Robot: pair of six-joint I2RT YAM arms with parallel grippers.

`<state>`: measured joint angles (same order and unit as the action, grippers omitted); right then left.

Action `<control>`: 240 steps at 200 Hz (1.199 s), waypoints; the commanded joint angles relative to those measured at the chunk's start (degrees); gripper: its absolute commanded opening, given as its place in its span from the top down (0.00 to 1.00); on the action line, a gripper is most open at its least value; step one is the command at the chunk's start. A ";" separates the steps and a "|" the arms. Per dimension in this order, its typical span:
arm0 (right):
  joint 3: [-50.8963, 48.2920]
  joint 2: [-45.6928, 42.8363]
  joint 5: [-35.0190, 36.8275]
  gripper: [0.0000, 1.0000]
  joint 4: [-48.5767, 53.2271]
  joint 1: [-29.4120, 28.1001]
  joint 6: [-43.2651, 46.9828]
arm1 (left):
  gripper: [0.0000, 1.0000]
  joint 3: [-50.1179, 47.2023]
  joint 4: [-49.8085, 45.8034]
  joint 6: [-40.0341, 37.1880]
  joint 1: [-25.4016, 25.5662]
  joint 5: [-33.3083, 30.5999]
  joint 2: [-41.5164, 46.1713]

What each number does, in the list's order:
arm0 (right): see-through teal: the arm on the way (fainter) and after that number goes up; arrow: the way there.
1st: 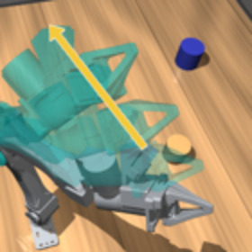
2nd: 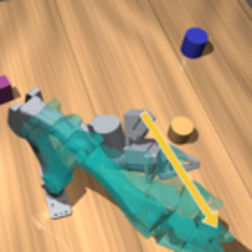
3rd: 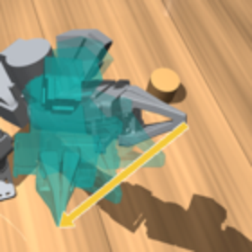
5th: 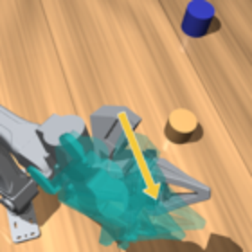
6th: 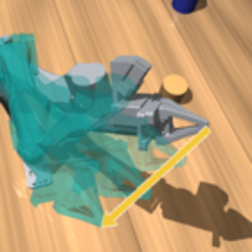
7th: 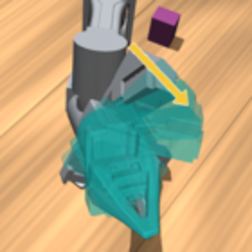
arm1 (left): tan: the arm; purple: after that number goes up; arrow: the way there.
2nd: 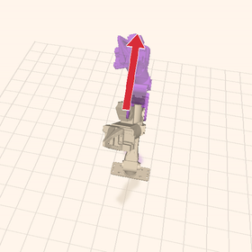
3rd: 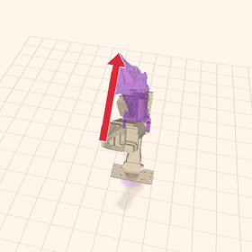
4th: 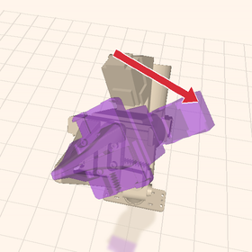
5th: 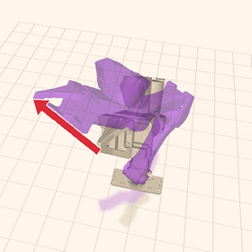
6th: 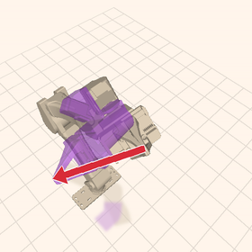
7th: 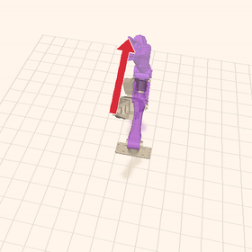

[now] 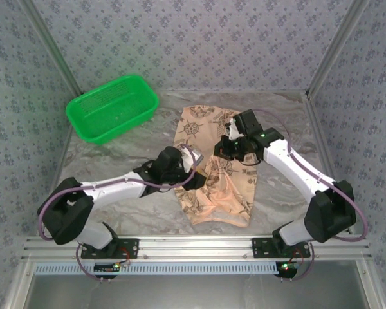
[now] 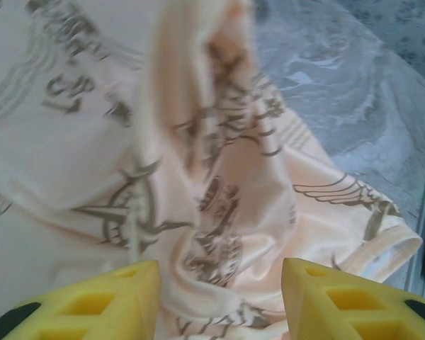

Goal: Fold the inside-out t-shirt

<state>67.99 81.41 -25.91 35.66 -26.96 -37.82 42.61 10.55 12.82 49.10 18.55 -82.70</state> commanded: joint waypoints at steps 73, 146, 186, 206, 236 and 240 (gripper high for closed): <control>-3.16 -7.20 -2.54 1.00 1.34 -1.05 -4.98 | 0.54 5.69 5.80 -6.76 -1.12 -2.11 -4.04; -3.50 -7.34 -3.26 1.00 1.60 -0.62 -4.34 | 0.73 5.51 10.67 -8.78 -1.27 7.49 -4.89; -4.26 -7.74 -3.62 1.00 1.02 -0.30 -4.61 | 0.77 6.34 10.41 -9.41 -1.58 7.56 -3.85; -4.46 -7.77 -4.27 1.00 0.31 -0.37 -4.87 | 0.94 7.71 9.70 -9.36 -1.80 9.21 -5.14; -5.25 -7.55 -3.74 1.00 -0.25 -0.41 -4.78 | 1.00 8.54 9.98 -8.97 -1.86 10.58 -5.03; -5.43 -7.40 -3.62 1.00 -0.26 -0.25 -4.63 | 1.00 8.38 10.00 -9.08 -1.85 10.79 -4.81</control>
<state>63.66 74.70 -28.75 35.70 -27.53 -42.11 49.06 19.16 4.32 47.62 26.37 -87.81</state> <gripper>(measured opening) 0.059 0.045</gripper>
